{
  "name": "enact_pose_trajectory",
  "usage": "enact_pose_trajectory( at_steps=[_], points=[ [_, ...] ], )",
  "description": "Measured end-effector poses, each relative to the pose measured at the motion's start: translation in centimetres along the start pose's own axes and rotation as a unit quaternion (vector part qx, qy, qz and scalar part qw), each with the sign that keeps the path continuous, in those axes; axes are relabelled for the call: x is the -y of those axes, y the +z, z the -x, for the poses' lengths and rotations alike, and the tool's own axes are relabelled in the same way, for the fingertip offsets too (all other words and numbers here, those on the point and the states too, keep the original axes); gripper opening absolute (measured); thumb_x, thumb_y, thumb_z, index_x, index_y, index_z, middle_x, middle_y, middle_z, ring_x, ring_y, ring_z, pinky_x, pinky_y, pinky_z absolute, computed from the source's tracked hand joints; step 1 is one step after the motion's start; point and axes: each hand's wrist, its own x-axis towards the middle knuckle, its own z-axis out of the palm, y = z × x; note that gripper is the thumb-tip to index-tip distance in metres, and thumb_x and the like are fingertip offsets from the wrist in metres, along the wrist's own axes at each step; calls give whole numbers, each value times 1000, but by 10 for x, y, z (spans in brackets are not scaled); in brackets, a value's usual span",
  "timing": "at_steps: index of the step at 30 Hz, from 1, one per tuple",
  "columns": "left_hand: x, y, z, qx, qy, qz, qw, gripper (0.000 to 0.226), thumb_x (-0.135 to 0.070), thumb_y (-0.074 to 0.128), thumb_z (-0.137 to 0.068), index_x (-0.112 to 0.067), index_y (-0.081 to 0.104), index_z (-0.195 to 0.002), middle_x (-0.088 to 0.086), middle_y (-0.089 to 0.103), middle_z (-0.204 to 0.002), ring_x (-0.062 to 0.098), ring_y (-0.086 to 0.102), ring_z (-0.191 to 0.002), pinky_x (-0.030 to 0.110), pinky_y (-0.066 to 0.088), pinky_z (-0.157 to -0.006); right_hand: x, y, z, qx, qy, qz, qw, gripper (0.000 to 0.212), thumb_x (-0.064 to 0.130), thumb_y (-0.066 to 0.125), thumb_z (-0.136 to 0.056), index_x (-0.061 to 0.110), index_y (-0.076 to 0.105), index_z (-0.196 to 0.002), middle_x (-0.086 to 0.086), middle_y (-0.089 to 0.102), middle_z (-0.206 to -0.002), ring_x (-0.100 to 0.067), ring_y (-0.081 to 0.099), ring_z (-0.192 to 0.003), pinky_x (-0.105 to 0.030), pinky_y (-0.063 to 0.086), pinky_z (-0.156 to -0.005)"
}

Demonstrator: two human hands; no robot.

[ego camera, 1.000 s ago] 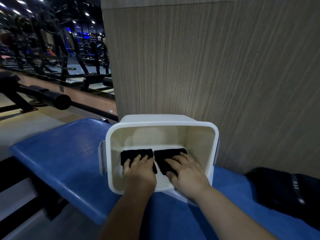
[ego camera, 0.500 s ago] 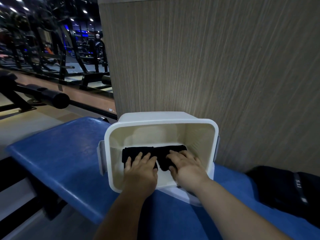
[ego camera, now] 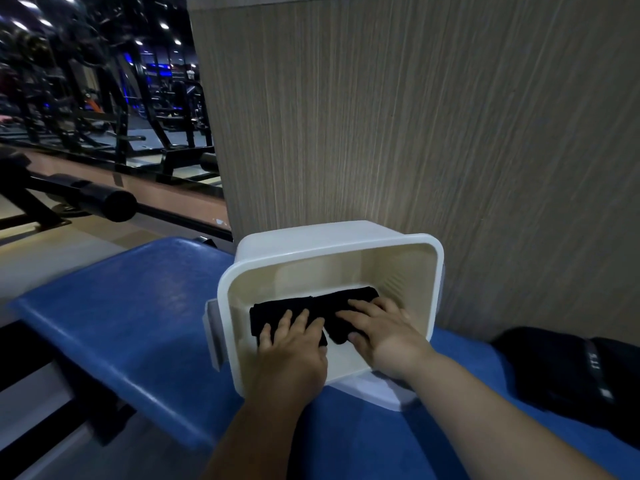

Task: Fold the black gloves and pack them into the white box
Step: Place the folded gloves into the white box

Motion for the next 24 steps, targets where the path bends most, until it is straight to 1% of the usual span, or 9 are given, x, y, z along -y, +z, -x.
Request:
enact_pose_trajectory(
  at_steps=[5,8,11,16,19,21,23,24],
  points=[
    [-8,2,-1,28,1,-10,1000,50,-38,27,-101,-37,15,-150,-11,3,-161,15,-4,-148,44,-3,-118,-5,-2,8,10,10,10,1000,47,43,31,-101,45,21,-147,16,15,-158,-19,13,-140,-36,16,-111],
    [-11,1,-2,40,-8,-15,999,50,-36,27,-101,-37,15,-149,-11,1,-161,14,-6,-148,44,-5,-117,-4,0,11,9,8,5,1000,47,42,29,-101,43,21,-148,14,15,-158,-18,9,-143,-36,12,-115],
    [-13,0,-1,36,-11,-17,999,50,-34,27,-101,-37,15,-149,-11,2,-161,14,-5,-148,45,-5,-117,-3,3,13,4,-2,-7,1000,48,40,30,-102,39,21,-149,11,15,-159,-17,6,-146,-32,7,-118],
    [-14,-1,1,23,-20,-11,999,49,-36,27,-101,-38,17,-149,-13,6,-160,13,-3,-147,44,-4,-118,-3,6,13,-6,-6,-37,999,50,37,32,-102,34,20,-150,7,16,-159,-17,6,-147,-28,6,-119],
    [-21,-6,2,10,-31,-10,999,50,-39,30,-100,-37,19,-149,-12,11,-160,13,-1,-148,46,-8,-117,-1,5,17,-41,2,-56,998,52,37,35,-101,32,20,-151,6,18,-159,-16,8,-147,-26,4,-118],
    [-28,-9,2,-14,-26,-7,1000,50,-41,33,-99,-36,24,-148,-12,19,-158,12,3,-147,45,-13,-115,0,2,22,-84,2,-59,995,53,36,38,-100,27,24,-150,4,22,-158,-16,10,-147,-24,3,-117],
    [-35,-10,4,-34,-12,7,999,49,-41,36,-98,-34,29,-146,-12,26,-155,12,7,-147,43,-14,-115,-1,-1,29,-123,7,-74,990,50,30,42,-99,23,32,-148,3,29,-155,-16,16,-145,-26,8,-117],
    [-39,-10,5,-39,-3,16,999,48,-40,37,-98,-33,31,-146,-12,30,-154,12,9,-147,42,-12,-116,-3,-3,35,-141,6,-87,986,48,27,44,-98,22,38,-145,2,36,-151,-16,23,-143,-28,16,-117]
  ],
)
